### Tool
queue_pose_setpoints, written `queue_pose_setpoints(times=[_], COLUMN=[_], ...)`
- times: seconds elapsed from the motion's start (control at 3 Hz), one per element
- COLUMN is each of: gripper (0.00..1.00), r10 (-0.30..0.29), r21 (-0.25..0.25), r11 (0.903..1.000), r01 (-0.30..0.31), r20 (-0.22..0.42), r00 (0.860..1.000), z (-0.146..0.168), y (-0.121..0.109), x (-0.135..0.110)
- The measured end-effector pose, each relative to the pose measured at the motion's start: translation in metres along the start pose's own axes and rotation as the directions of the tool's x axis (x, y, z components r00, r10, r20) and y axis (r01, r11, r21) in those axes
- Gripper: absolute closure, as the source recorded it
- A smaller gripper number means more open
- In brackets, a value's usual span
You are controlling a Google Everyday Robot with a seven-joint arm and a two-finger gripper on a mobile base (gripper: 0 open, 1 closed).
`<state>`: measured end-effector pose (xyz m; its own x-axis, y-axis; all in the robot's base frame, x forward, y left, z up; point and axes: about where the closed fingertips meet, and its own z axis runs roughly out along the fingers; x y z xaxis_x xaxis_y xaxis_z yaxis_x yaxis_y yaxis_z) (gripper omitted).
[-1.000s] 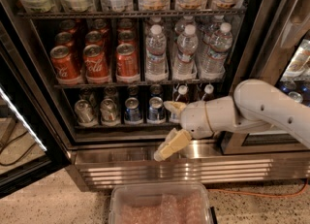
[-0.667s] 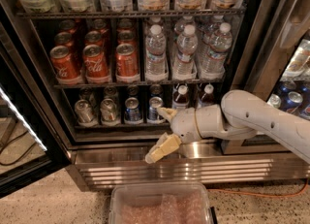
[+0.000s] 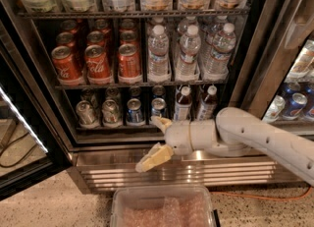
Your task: Pick 7up can from bottom shelf of fridge
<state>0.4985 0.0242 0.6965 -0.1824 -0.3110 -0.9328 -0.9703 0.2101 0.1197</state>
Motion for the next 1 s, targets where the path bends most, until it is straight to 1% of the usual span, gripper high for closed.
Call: queue_pose_setpoints(times=[0.33,0.67,1.0], gripper=[0.0,0.0,0.0], r10=[0.013,0.125,0.167], r21=[0.013,-0.057,-0.076], r11=[0.9998,0.9918,0.9854], r01=[-0.014,-0.115,-0.152], r20=[0.103,0.241,0.253], r00=[0.995,0.963,0.953], z=[0.036,0.066,0.073], y=[0.006,0.0,0.0], x=[0.001,0.002,0.018])
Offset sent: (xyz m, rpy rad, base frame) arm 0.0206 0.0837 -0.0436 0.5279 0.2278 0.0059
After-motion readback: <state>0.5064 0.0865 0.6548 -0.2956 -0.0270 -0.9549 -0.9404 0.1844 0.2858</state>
